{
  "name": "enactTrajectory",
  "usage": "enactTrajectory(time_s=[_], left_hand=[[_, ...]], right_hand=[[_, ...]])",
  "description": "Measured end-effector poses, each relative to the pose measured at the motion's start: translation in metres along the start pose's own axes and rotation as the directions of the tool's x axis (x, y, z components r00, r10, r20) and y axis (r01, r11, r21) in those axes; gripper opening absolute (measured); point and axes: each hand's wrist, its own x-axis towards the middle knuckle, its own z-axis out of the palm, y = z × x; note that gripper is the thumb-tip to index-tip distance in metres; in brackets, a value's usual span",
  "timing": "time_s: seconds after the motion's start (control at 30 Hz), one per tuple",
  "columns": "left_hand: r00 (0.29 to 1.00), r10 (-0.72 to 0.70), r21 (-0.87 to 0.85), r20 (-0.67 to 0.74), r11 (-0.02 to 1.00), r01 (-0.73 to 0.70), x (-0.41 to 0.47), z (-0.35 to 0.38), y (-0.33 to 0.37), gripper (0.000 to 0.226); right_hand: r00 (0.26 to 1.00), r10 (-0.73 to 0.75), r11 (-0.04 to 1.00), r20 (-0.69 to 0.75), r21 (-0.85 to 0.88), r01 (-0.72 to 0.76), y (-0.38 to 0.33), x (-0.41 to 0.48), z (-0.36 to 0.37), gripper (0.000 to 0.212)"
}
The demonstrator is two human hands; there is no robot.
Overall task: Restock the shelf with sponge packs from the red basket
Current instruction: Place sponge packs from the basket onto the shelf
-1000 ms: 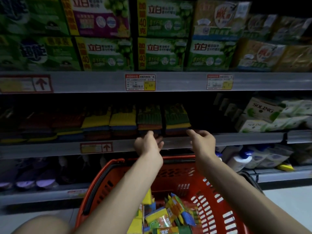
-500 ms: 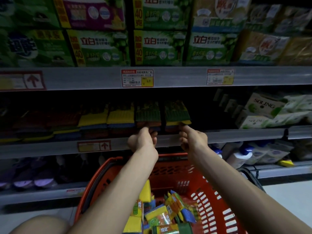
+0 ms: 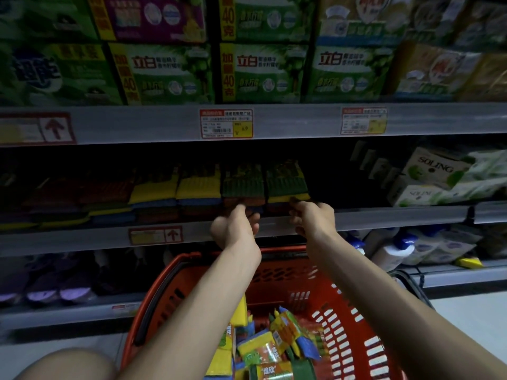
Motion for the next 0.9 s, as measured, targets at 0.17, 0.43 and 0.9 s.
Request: enactTrajectory(time_s=[0.17, 0.43, 0.9], left_hand=[[1.0, 0.007, -0.005, 0.017, 1.0, -0.007, -0.003, -0.002, 0.001, 0.024], [1.0, 0.018, -0.003, 0.024, 1.0, -0.018, 0.0, -0.003, -0.002, 0.022], [0.97, 0.031, 0.207, 0.241, 0.975, -0.083, -0.019, -0.044, -0.004, 0.005]], right_hand=[[1.0, -0.007, 1.0, 0.023, -0.03, 0.008, 0.001, 0.002, -0.001, 0.01], [0.998, -0.026, 0.999, 0.06, -0.046, 0.029, 0.001, -0.003, -0.001, 0.024], [0.961, -0.044, 0.988, 0.273, -0.132, 0.082, -0.007, -0.044, -0.043, 0.021]])
